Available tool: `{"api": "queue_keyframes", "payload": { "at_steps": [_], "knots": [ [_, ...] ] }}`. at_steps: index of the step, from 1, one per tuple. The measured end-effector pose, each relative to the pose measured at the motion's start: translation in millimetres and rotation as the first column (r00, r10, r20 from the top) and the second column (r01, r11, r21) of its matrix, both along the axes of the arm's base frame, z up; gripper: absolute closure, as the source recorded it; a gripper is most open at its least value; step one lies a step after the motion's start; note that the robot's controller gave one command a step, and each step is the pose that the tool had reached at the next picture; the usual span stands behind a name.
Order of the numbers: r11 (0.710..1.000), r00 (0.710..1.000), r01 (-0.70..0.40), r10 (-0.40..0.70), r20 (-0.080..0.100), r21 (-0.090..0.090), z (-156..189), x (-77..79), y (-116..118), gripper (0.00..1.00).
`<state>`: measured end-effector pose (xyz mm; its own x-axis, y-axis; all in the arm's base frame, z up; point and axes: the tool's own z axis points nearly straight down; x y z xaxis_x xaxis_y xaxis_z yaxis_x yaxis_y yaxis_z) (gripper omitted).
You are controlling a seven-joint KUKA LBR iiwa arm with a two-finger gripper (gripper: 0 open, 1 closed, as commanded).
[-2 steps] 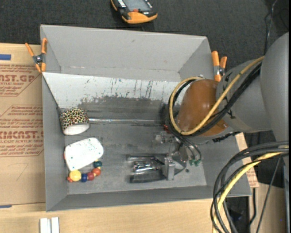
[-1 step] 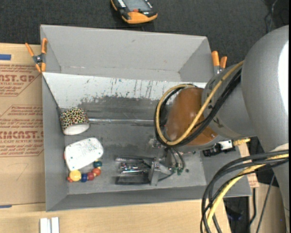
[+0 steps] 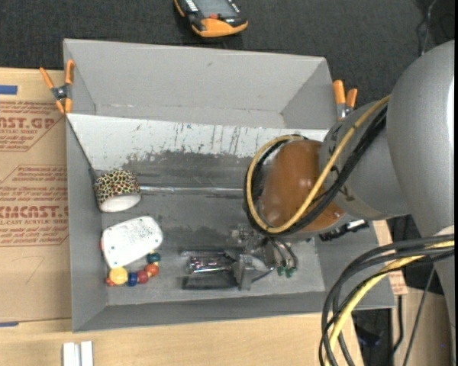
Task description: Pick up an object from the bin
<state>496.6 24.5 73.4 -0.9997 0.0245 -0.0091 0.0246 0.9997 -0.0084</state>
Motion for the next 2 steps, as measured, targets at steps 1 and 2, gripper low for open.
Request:
{"api": "queue_keyframes", "payload": {
  "at_steps": [1, 2],
  "knots": [
    [1.000, 1.000, 0.000, 0.000, 0.000, 0.000, 0.3, -0.1, 0.0, 1.00],
    [1.000, 1.000, 0.000, 0.000, -0.001, 0.000, 35.2, -1.4, 0.0, 1.00]
  ]
}}
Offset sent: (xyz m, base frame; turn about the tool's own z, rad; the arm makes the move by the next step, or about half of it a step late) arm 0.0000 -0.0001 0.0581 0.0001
